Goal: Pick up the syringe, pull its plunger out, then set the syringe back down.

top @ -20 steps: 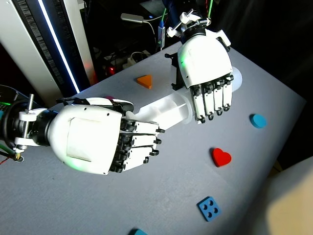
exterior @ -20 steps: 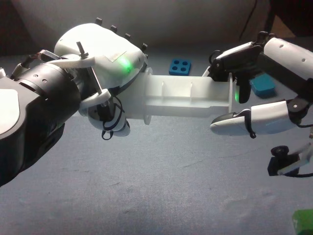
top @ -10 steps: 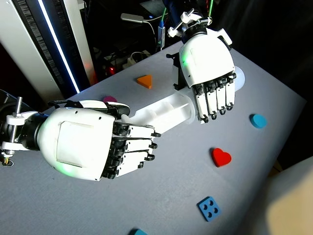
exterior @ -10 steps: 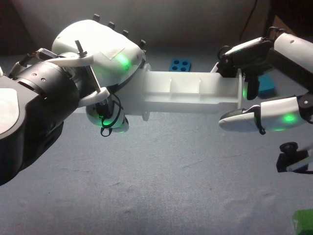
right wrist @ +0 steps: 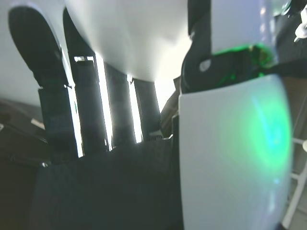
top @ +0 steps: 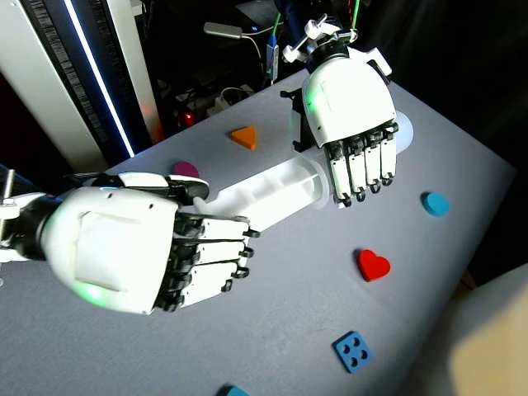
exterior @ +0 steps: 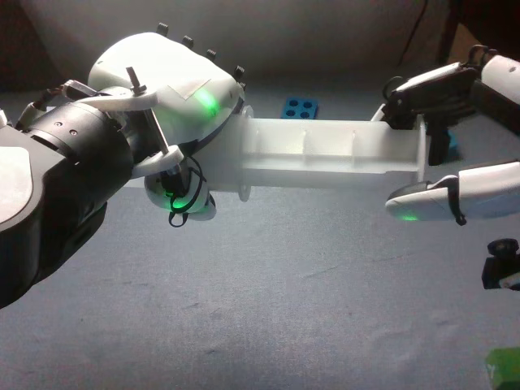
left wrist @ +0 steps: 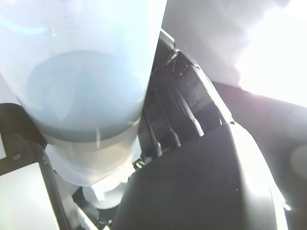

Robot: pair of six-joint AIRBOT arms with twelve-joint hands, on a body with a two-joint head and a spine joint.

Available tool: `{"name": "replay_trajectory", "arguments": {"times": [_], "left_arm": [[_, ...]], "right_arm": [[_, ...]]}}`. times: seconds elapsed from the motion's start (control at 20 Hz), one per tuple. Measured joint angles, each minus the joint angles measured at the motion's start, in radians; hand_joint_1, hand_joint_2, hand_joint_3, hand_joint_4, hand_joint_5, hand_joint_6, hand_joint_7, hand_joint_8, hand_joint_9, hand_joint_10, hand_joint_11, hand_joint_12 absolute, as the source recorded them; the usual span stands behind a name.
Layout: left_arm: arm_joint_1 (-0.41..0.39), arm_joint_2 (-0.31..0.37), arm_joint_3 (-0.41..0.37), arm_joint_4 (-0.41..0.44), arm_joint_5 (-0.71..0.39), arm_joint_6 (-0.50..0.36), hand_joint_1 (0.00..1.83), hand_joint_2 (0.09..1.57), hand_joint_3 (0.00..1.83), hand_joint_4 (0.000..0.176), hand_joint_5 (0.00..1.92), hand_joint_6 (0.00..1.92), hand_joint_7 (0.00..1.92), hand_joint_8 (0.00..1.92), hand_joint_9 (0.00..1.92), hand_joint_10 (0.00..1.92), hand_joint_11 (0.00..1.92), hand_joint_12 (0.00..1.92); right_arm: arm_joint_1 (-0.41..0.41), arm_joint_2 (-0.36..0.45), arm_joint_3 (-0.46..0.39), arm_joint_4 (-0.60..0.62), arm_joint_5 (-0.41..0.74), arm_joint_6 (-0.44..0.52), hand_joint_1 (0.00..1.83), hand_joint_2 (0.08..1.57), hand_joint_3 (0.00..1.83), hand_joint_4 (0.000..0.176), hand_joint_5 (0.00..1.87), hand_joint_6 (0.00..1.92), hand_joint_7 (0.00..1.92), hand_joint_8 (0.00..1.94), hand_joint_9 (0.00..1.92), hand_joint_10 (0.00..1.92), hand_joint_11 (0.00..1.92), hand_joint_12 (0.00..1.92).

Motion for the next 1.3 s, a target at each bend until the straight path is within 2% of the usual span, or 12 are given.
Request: {"name": "replay_trajectory", "arguments": {"times": [0.65,0.75,1.05,1.15,1.3], "left_arm": [[-0.002,0.002,0.003,0.005,0.018,0.001,1.38,1.13,0.00,0.000,0.89,0.88,0.96,1.06,0.92,1.30,0.89,1.25],[-0.002,0.003,0.003,0.007,0.023,0.006,1.38,1.12,0.00,0.000,0.93,0.84,0.97,1.03,0.93,1.28,0.89,1.26],[-0.002,0.004,0.003,0.006,0.031,0.014,1.38,1.12,0.00,0.000,0.91,0.86,0.97,1.04,0.93,1.29,0.88,1.26],[-0.002,0.004,0.003,0.006,0.034,0.015,1.38,1.11,0.00,0.000,0.93,0.82,0.98,1.03,0.94,1.28,0.90,1.21],[-0.002,0.004,0.003,0.006,0.037,0.016,1.38,1.13,0.00,0.000,0.89,0.89,0.97,1.05,0.90,1.32,0.87,1.24]], "right_arm": [[-0.002,0.028,-0.001,-0.010,0.015,0.003,1.39,1.09,0.00,0.000,0.92,0.86,1.08,0.84,0.99,1.18,0.94,1.20],[-0.002,0.029,0.000,-0.009,0.017,0.003,1.39,1.08,0.00,0.000,0.94,0.87,1.09,0.82,1.00,1.17,0.94,1.19],[-0.006,0.029,0.000,-0.005,0.022,0.002,1.39,1.08,0.00,0.000,0.93,0.87,1.11,0.79,0.99,1.18,0.95,1.19],[-0.006,0.028,0.000,-0.005,0.022,0.001,1.39,1.09,0.00,0.000,0.91,0.89,1.08,0.83,1.00,1.17,0.96,1.19],[-0.008,0.028,-0.002,-0.002,0.023,-0.004,1.39,1.08,0.00,0.000,0.95,0.85,1.11,0.77,1.02,1.15,0.99,1.18]]}}
